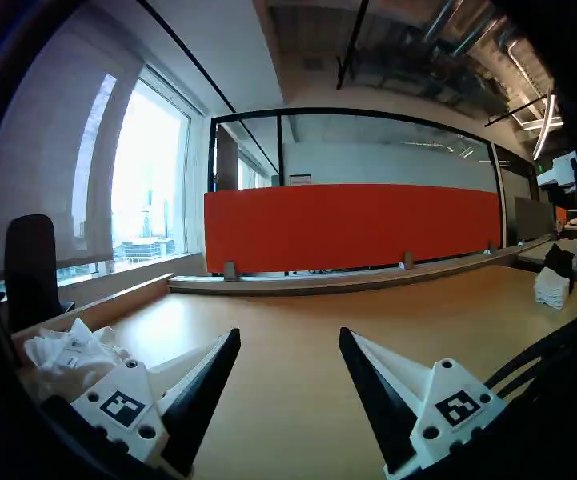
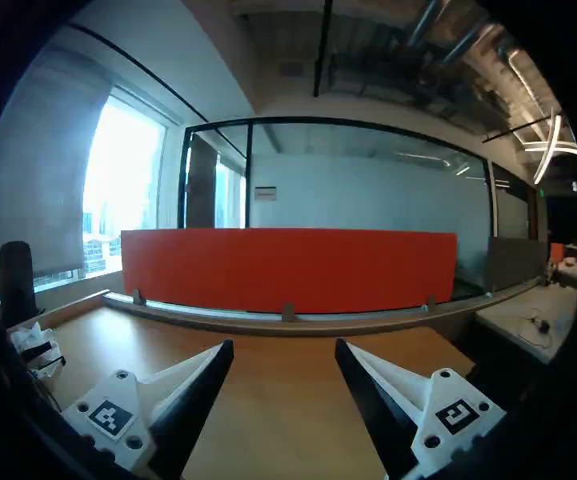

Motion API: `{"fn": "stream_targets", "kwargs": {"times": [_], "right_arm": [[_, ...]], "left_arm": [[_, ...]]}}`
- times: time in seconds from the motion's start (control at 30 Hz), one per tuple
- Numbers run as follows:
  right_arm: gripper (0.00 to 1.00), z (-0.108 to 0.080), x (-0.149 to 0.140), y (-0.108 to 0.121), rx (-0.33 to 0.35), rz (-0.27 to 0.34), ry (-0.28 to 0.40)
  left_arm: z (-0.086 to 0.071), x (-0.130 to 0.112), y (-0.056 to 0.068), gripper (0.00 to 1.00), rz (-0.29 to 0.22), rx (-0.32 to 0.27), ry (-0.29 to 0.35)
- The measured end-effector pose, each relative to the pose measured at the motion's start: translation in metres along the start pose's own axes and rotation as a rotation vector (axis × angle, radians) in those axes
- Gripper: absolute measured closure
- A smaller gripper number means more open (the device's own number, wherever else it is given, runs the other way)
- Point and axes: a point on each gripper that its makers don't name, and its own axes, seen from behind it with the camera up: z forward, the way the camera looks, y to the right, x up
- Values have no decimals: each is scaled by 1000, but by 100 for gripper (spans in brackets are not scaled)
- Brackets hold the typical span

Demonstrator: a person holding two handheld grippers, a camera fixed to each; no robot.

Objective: Fold towel

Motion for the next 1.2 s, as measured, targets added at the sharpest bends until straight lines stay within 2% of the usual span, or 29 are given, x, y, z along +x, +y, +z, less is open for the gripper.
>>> {"fn": "stream_targets", "kwargs": {"times": [0.3, 0.97, 1.2], "right_arm": [[2, 3, -4, 2, -8, -8, 5], [2, 6, -12, 15, -24, 7, 7], [2, 8, -20, 27, -39, -9, 24]], "left_arm": [[2, -6, -8, 9, -41, 18, 17], [0, -6, -8, 9, -35, 14, 14], [-1, -5, -9, 4, -35, 14, 13]]}}
